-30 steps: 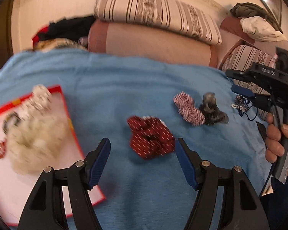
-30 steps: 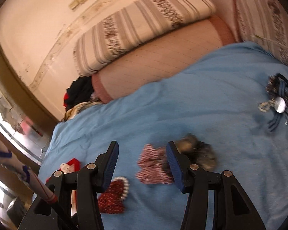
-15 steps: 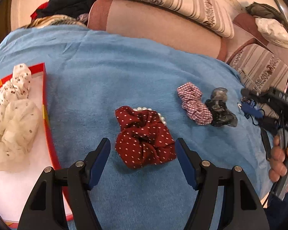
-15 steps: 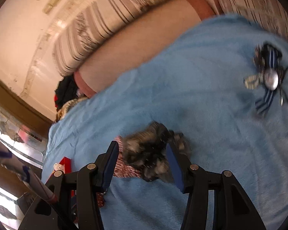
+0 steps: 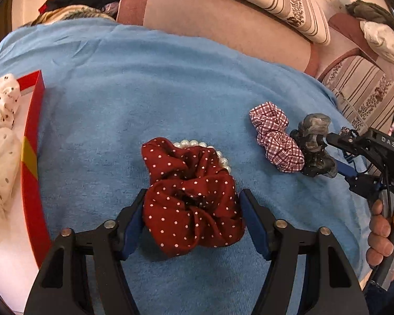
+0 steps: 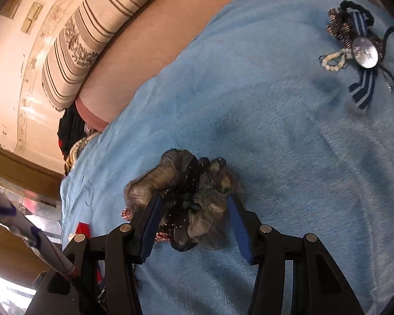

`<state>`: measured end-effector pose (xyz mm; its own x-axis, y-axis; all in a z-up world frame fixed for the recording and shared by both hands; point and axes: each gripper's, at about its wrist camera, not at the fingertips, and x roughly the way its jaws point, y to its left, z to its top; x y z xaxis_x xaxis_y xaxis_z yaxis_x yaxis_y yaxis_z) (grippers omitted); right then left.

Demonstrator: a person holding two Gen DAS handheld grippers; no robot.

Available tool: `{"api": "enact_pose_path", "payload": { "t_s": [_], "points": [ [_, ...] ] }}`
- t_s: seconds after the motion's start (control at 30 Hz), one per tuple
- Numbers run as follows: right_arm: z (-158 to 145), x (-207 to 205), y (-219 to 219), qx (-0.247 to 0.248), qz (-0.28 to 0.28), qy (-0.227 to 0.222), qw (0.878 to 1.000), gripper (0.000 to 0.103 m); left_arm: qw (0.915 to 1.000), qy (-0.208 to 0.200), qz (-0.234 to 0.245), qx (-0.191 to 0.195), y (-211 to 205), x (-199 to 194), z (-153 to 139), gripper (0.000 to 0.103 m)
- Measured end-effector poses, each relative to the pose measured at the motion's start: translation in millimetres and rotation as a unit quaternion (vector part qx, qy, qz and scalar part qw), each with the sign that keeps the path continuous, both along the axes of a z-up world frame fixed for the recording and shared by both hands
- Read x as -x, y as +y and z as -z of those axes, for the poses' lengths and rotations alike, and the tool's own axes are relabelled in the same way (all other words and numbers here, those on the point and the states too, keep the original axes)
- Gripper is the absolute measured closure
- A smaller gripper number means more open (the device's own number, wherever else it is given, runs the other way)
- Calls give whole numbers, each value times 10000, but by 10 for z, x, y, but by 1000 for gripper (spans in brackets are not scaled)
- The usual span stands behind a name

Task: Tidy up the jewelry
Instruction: 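Grasp the red polka-dot scrunchie with the left gripper while the right grasps the grey sheer scrunchie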

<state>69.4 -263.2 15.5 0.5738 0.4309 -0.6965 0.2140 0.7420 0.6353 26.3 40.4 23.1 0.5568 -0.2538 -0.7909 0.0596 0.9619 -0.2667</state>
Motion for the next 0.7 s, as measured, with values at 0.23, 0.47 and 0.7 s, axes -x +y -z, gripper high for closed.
{"api": "enact_pose_path", "payload": {
  "t_s": [0.23, 0.47, 0.7],
  "points": [
    [-99, -3, 104, 68, -118, -251, 9996, 97, 9986, -416, -50, -328, -76, 140, -102, 80],
    [-338, 115, 93, 274, -96, -683, 9972, 98, 9956, -828, -8, -436, -96, 245, -345, 81],
    [-479, 188, 127, 194, -239, -1065, 9938, 98, 9944, -980, -18, -401, -71, 335, -467, 81]
  ]
}}
